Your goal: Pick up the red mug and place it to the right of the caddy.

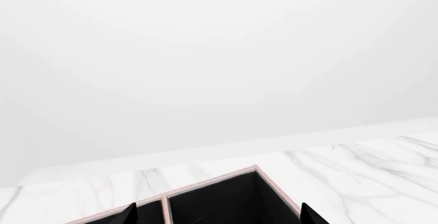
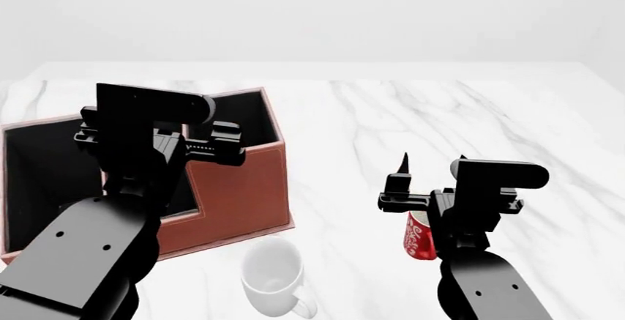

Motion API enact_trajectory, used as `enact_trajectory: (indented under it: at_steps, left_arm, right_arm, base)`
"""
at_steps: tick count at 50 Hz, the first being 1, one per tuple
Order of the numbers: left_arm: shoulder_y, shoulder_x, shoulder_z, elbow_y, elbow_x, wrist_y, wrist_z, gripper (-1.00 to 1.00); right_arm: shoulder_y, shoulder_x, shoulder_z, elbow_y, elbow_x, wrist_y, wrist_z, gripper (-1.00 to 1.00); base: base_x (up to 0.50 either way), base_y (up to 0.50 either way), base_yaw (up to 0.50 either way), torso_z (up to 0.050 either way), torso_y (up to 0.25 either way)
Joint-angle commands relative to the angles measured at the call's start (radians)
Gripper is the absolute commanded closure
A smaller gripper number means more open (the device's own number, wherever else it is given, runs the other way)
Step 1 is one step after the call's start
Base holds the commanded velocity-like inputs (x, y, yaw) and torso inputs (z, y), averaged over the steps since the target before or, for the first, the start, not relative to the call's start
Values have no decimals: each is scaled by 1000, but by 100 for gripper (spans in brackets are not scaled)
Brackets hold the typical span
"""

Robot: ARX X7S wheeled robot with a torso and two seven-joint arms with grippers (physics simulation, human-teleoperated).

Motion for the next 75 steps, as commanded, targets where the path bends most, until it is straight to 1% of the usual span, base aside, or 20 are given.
enact_trajectory:
  at_steps: [1, 6, 7, 9, 12, 13, 21, 37, 52, 65, 67, 75]
  left_arm:
    - [3, -4, -5, 7, -5, -3, -7, -100]
    - [6, -6, -4, 10, -8, -3, -8, -100]
    - [8, -7, -10, 16, -10, -7, -8, -100]
    - [9, -8, -10, 16, -11, -6, -9, -100]
    - [15, -11, -11, 16, -12, -1, -9, -100]
    - [31, -13, -5, -1, -5, 35, -4, -100]
    - [36, -17, -3, -8, -6, 43, -7, -100]
    - [37, -20, 4, -21, -8, 55, -13, -100]
    - [35, -26, 2, -17, -14, 51, -19, -100]
    - [39, -29, 2, -21, -18, 59, -23, -100]
    - [41, -29, -1, -22, -19, 63, -23, -100]
    - [47, -33, -3, -21, -23, 66, -24, -100]
  right_arm:
    - [0, 7, 1, 0, 9, 8, 8, -100]
    - [-14, 16, 10, -16, 20, 11, 7, -100]
    - [-65, 32, 31, -80, 46, 30, -2, -100]
    - [-81, 37, 34, -98, 50, 39, 0, -100]
    - [-165, 56, 48, -159, 55, 23, -2, -100]
    - [-310, 83, 66, -135, 32, -63, -19, -100]
    - [-321, 89, 52, -124, 31, -87, -32, -100]
    - [-326, 97, 40, -110, 27, -80, -23, -100]
    - [-402, 116, 26, -94, 23, -101, -31, -100]
    - [-386, 114, 18, -65, 25, -103, -27, -100]
    - [-367, 110, 24, -48, 49, -67, -32, -100]
    - [-346, 109, -1, 3, 44, -40, -32, -100]
  base:
    - [0, 0, 0, 0, 0]
    - [0, 0, 0, 0, 0]
    - [0, 0, 0, 0, 0]
    - [0, 0, 0, 0, 0]
    - [0, 0, 0, 0, 0]
    - [0, 0, 0, 0, 0]
    - [0, 0, 0, 0, 0]
    - [0, 0, 0, 0, 0]
    - [0, 0, 0, 0, 0]
    - [0, 0, 0, 0, 0]
    - [0, 0, 0, 0, 0]
    - [0, 0, 0, 0, 0]
